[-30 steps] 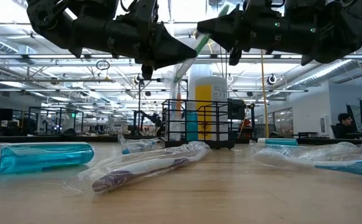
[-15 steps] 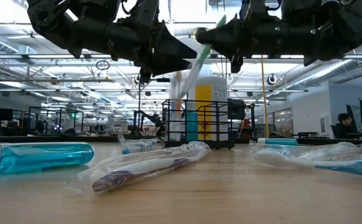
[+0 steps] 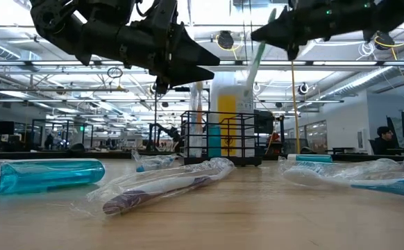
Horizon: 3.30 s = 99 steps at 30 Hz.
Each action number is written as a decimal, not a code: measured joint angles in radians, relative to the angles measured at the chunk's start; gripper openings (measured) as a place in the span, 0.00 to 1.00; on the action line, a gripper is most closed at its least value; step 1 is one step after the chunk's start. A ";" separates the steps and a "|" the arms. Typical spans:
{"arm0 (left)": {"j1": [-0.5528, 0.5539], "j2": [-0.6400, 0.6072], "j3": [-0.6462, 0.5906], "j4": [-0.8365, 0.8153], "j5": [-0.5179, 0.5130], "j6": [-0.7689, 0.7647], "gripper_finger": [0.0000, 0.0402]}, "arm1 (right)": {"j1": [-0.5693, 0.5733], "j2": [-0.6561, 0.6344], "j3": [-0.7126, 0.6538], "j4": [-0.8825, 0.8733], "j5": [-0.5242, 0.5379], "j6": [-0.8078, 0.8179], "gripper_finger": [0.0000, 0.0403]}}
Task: Pick & Place toothbrushing station
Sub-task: Put the green toothbrush into the black wire organizer, then put the purple toothbrush into the black wire organizer
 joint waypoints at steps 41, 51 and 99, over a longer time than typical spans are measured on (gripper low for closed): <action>0.045 0.000 0.000 -0.094 0.006 0.001 0.52 | -0.235 0.374 0.183 -0.206 -0.106 -0.084 0.26; 0.038 0.000 0.000 -0.131 0.005 -0.006 0.52 | -0.214 0.331 0.183 -0.226 -0.104 -0.073 0.43; -0.002 0.000 0.000 -0.698 -0.226 -0.526 0.52 | 0.180 0.083 0.183 -0.916 -0.038 0.323 0.43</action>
